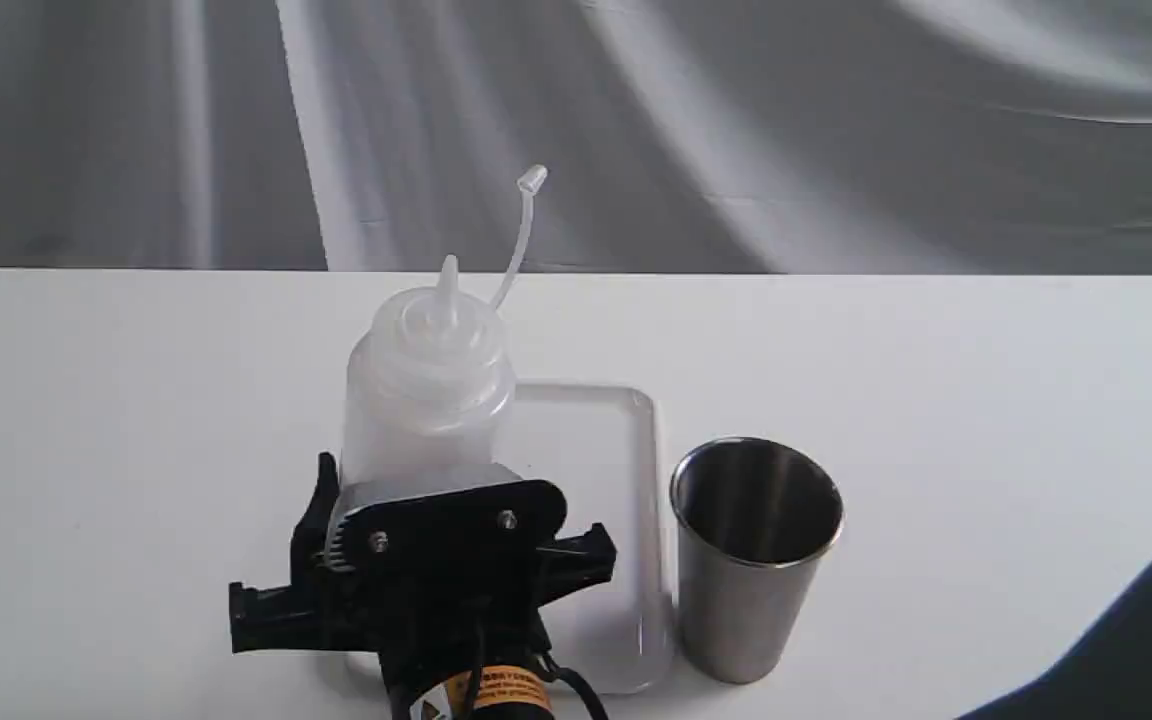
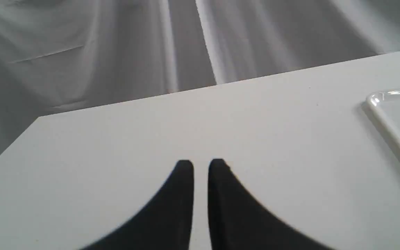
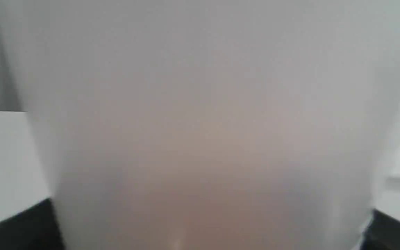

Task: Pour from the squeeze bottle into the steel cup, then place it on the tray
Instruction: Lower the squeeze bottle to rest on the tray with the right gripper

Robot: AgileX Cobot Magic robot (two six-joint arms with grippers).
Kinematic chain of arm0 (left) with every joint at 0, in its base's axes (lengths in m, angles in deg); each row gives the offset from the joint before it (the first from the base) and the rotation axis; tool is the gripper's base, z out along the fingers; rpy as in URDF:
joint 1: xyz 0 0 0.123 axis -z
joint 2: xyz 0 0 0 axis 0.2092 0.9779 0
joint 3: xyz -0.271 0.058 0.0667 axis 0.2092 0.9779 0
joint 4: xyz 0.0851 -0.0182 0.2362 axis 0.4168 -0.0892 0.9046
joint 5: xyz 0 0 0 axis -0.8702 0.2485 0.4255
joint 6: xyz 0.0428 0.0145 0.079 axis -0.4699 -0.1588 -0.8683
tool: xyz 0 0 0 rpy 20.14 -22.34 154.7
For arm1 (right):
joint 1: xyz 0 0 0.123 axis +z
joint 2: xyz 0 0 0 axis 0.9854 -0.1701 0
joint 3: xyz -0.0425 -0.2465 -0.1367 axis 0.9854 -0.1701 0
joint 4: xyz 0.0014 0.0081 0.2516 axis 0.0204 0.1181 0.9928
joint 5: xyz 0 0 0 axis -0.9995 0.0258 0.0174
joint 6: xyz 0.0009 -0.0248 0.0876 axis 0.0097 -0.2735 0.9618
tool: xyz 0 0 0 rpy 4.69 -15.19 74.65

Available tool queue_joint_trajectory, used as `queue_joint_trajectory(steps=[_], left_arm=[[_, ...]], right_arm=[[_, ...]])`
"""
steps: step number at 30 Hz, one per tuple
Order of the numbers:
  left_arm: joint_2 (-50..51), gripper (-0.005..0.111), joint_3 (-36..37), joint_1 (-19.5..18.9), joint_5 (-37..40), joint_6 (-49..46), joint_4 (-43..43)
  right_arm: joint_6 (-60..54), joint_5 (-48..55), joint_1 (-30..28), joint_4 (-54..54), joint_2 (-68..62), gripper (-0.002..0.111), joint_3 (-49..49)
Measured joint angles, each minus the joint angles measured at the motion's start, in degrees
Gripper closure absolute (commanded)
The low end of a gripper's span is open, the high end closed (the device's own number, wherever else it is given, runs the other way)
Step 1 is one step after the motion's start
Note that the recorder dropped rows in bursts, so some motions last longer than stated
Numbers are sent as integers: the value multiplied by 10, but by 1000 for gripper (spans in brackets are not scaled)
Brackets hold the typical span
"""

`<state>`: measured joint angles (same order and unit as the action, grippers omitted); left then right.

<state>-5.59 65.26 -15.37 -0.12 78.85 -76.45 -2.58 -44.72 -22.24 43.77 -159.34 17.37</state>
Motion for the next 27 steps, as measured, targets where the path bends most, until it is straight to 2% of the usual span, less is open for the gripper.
queue_joint_trajectory(steps=[17,27], left_arm=[[0,98,0,0,0,0,0],[0,98,0,0,0,0,0]], right_arm=[[-49,-4,0,58,-10,108,0],[-38,-4,-1,77,-37,108,1]])
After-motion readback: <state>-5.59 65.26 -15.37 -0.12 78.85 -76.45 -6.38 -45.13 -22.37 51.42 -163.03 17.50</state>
